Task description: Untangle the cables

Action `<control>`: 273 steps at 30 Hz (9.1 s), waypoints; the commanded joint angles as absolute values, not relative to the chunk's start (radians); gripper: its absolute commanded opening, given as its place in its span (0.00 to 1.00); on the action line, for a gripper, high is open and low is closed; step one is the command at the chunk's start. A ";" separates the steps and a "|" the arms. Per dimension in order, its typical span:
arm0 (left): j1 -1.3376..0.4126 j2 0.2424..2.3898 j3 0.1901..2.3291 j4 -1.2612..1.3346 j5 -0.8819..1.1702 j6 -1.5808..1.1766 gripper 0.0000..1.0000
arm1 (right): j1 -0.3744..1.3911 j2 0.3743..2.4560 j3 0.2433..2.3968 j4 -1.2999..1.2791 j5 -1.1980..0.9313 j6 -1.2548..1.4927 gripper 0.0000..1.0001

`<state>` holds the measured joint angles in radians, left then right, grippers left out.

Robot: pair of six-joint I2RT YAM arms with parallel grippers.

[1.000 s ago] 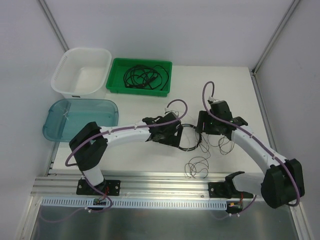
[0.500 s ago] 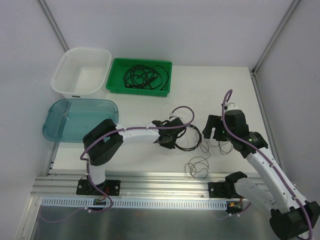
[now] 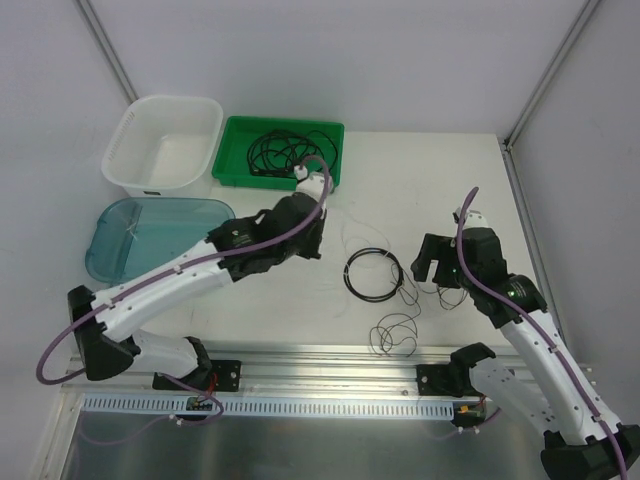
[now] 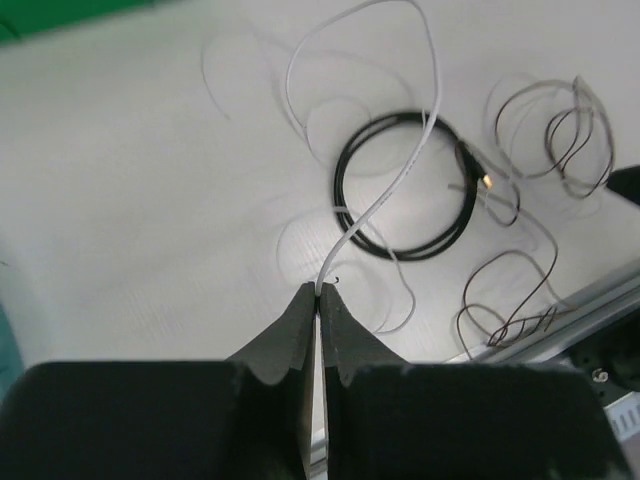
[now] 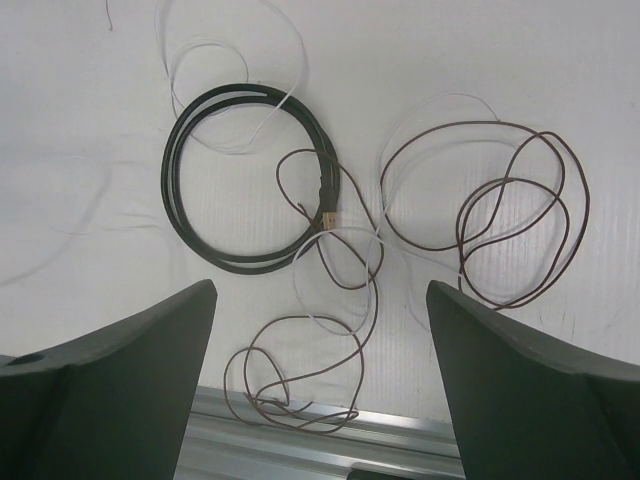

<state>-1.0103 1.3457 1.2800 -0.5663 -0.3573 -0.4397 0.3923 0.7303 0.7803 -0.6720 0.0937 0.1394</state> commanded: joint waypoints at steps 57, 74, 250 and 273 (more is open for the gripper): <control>0.133 0.888 1.006 -0.555 -0.178 -0.265 0.99 | 0.394 0.825 0.781 -0.664 -0.044 0.143 0.97; -0.379 0.770 0.795 -0.603 0.101 -0.502 0.99 | 0.393 1.334 0.984 -0.485 -0.008 0.098 0.86; 0.039 0.939 0.951 -0.374 -0.362 -0.284 0.18 | 0.844 0.853 1.042 -0.865 0.531 0.496 0.97; -0.041 0.733 0.718 -0.359 0.244 -0.167 0.97 | 0.368 1.152 0.876 -0.700 0.328 0.347 0.80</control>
